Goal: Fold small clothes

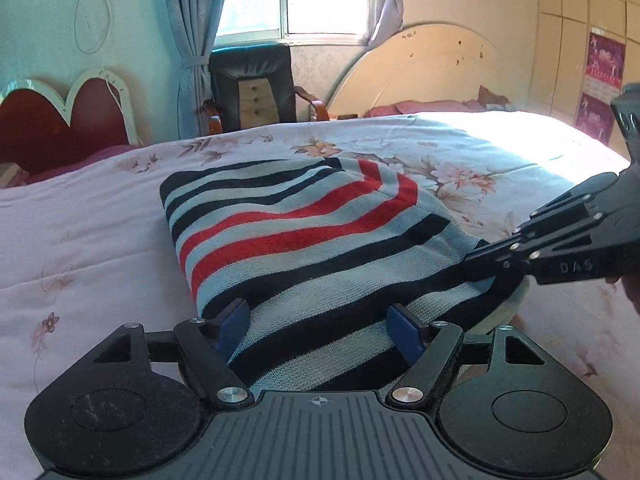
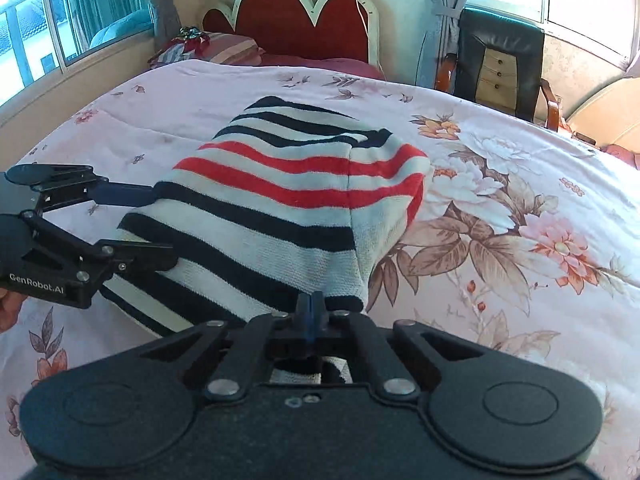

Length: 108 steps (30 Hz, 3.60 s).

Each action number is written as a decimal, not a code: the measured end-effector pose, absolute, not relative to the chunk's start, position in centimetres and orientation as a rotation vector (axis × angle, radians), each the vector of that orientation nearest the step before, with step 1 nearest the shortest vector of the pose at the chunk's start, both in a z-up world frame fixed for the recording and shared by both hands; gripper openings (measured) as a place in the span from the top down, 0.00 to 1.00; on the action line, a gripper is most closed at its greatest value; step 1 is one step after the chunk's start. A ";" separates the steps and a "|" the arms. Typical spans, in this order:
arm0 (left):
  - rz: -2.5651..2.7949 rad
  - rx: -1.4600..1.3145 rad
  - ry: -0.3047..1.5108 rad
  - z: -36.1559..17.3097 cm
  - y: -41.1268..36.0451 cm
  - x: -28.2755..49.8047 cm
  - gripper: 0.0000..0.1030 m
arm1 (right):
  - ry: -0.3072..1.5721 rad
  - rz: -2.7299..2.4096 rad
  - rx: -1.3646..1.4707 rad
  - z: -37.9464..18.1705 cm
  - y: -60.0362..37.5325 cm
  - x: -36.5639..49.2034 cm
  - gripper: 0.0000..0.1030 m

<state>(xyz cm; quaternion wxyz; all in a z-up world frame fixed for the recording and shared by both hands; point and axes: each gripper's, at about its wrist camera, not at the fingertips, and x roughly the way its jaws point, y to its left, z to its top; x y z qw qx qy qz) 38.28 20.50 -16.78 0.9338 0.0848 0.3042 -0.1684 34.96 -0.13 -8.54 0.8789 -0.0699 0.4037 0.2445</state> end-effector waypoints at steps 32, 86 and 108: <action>-0.072 0.064 0.443 -5.4 14.5 11.9 0.00 | 0.422 0.220 0.021 4.2 -8.4 9.1 0.01; -0.116 0.000 0.355 -1.1 13.2 1.7 0.00 | 0.463 0.140 -0.050 7.7 -8.2 -1.2 0.01; -0.092 0.003 0.364 -1.7 13.6 2.8 0.00 | 0.484 0.166 -0.050 7.5 -7.1 0.1 0.01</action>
